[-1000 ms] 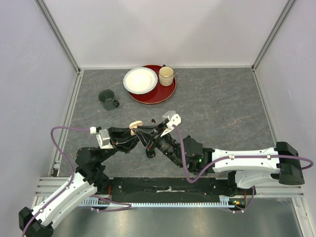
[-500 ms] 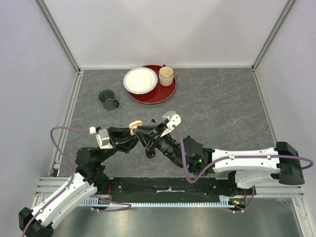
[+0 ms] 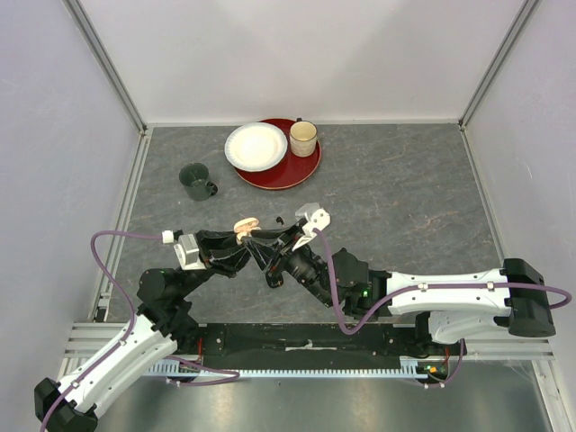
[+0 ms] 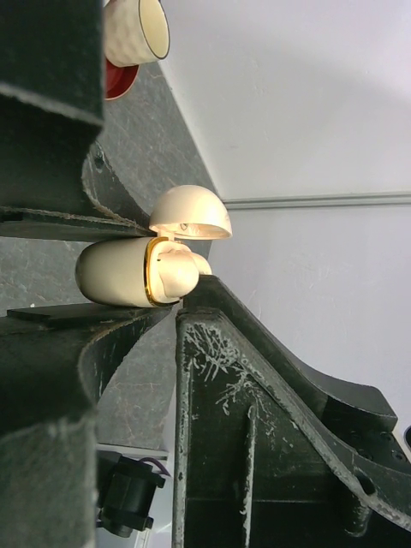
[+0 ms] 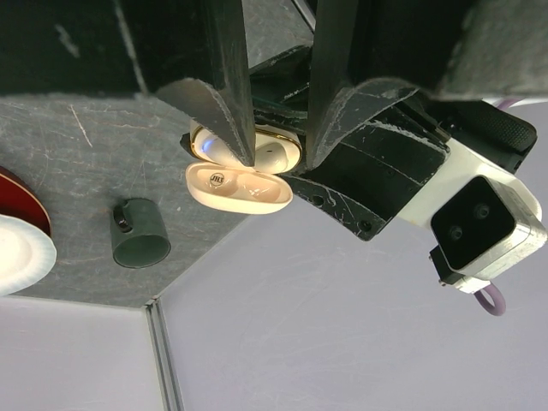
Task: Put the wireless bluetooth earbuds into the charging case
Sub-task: Place the earbud in the charging case, then close the charging case, then place the charging case at the center of the board.
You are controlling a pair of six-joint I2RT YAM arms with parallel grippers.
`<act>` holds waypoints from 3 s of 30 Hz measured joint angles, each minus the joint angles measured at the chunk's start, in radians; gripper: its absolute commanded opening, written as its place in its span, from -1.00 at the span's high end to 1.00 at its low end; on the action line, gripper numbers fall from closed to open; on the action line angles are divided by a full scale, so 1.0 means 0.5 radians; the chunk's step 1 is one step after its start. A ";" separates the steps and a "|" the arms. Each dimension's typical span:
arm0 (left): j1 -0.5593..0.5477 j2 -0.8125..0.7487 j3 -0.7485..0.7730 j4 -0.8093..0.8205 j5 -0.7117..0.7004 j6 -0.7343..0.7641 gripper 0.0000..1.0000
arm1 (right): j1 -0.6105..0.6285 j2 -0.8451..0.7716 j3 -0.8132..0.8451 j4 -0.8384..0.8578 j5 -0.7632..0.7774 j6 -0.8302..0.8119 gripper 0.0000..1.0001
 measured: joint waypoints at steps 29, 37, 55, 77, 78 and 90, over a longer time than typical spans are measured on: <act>-0.001 -0.056 0.000 0.025 0.035 0.000 0.95 | -0.348 -0.204 0.518 -1.095 0.185 0.244 -0.90; -0.001 0.005 0.033 -0.031 0.183 0.000 0.95 | -0.658 -0.095 0.742 -1.547 -0.413 0.472 -0.95; -0.001 0.062 0.092 -0.089 0.426 0.000 0.95 | -0.725 0.114 0.797 -1.773 -0.748 0.644 -0.95; -0.002 0.164 0.096 -0.228 0.346 -0.085 0.95 | -0.738 0.000 0.508 -1.681 -0.830 0.768 -0.94; -0.002 0.172 0.096 -0.228 0.344 -0.092 0.95 | -0.742 -0.014 0.488 -1.670 -0.828 0.774 -0.94; -0.002 0.556 0.466 -0.597 0.121 -0.313 0.95 | -0.742 -0.365 0.198 -1.807 -0.104 1.141 -0.96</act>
